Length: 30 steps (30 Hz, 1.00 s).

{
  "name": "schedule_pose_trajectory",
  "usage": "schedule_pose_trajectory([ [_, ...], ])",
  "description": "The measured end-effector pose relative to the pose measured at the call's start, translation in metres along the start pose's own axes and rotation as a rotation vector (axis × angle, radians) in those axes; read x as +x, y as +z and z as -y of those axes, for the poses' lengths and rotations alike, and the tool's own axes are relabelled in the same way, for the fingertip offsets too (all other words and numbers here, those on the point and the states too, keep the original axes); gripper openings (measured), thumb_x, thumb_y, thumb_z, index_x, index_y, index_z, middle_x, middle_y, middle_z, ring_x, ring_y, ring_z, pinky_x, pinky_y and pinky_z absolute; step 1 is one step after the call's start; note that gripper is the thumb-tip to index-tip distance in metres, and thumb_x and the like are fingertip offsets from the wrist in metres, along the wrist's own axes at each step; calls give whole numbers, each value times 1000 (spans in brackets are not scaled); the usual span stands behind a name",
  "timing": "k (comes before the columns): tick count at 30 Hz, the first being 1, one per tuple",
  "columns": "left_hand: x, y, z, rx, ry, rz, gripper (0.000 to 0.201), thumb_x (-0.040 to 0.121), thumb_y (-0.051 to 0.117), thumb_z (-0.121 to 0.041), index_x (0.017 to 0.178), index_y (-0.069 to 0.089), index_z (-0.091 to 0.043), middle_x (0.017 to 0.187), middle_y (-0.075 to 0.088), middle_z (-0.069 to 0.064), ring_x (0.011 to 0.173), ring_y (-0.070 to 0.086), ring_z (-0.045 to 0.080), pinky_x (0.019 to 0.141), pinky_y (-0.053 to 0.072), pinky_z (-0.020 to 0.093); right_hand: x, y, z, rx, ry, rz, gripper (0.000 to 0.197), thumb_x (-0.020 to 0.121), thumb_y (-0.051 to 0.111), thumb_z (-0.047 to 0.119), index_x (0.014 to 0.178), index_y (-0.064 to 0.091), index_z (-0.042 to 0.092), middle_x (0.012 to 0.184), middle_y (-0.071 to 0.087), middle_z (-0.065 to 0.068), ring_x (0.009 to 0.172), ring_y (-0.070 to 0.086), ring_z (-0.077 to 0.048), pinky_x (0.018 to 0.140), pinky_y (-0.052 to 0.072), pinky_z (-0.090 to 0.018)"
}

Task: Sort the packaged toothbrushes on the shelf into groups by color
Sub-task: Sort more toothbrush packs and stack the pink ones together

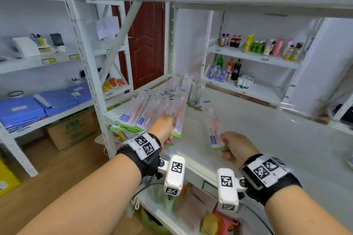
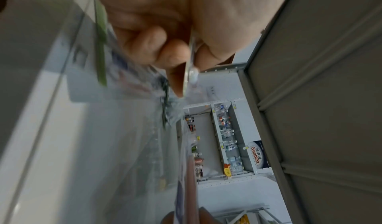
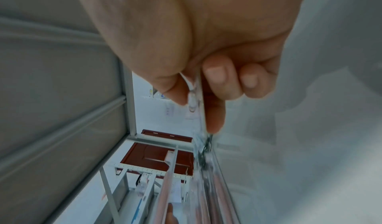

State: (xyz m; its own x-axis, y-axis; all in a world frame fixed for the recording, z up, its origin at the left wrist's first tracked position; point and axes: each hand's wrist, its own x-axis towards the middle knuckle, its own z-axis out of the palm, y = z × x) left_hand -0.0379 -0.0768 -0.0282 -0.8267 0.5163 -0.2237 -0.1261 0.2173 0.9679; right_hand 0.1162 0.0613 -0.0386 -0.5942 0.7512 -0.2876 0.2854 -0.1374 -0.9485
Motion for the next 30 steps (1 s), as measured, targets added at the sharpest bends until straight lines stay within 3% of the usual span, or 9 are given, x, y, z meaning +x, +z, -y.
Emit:
schedule_pose_trajectory([
  [3,19,-42,-2,78,27,-32,20,90,38,-11,72,45,-13,58,40,7,38,38,15,33,24,11,10,39,6,-74,-11,55,25,87,42,3,63,38,11,59,38,-11,38,27,-16,46,19,-28],
  [6,39,-77,-4,161,65,-68,17,90,41,-9,74,47,-11,57,41,7,35,41,15,33,25,12,20,73,12,-224,-29,89,25,88,44,5,64,40,8,55,40,-13,38,35,-19,44,26,-28],
  [12,72,-121,-2,278,96,-81,16,92,43,-14,87,57,-7,65,52,11,40,47,17,33,30,15,30,113,22,-507,-46,78,22,91,45,11,69,43,8,48,46,-6,27,43,-15,30,26,-15],
  [16,84,-132,1,359,87,-7,15,93,41,-14,92,56,-13,71,56,7,60,61,26,40,33,21,32,127,23,-672,-70,54,24,93,45,17,70,46,11,61,50,-4,46,48,-18,45,33,-25],
  [18,87,-134,2,419,94,17,15,92,41,-12,97,56,-11,69,55,6,53,58,22,41,35,21,33,130,20,-680,-64,47,22,92,50,20,72,50,11,55,55,-1,43,52,-15,44,36,-21],
  [21,90,-136,3,498,100,52,19,92,45,-14,102,58,-5,66,56,7,53,55,22,46,40,24,30,135,18,-533,-20,36,11,86,60,15,93,55,9,63,65,-5,38,60,-10,41,45,-19],
  [26,89,-144,2,612,131,96,24,89,49,-12,109,62,-9,58,55,5,45,50,17,43,41,22,27,135,18,-465,4,7,45,80,70,15,122,52,11,80,66,-9,41,62,-11,40,44,-17],
  [28,89,-146,0,618,141,99,30,89,50,-11,117,60,-6,65,59,11,51,52,24,52,47,28,25,134,18,-492,-8,-4,50,79,71,18,125,53,10,75,66,-8,42,61,-10,42,45,-17],
  [30,88,-148,-2,606,156,87,38,89,51,-10,126,54,-5,88,66,19,59,55,26,60,52,36,23,131,20,-523,-29,-14,52,80,70,21,127,53,9,72,66,-7,49,61,-14,46,47,-20],
])
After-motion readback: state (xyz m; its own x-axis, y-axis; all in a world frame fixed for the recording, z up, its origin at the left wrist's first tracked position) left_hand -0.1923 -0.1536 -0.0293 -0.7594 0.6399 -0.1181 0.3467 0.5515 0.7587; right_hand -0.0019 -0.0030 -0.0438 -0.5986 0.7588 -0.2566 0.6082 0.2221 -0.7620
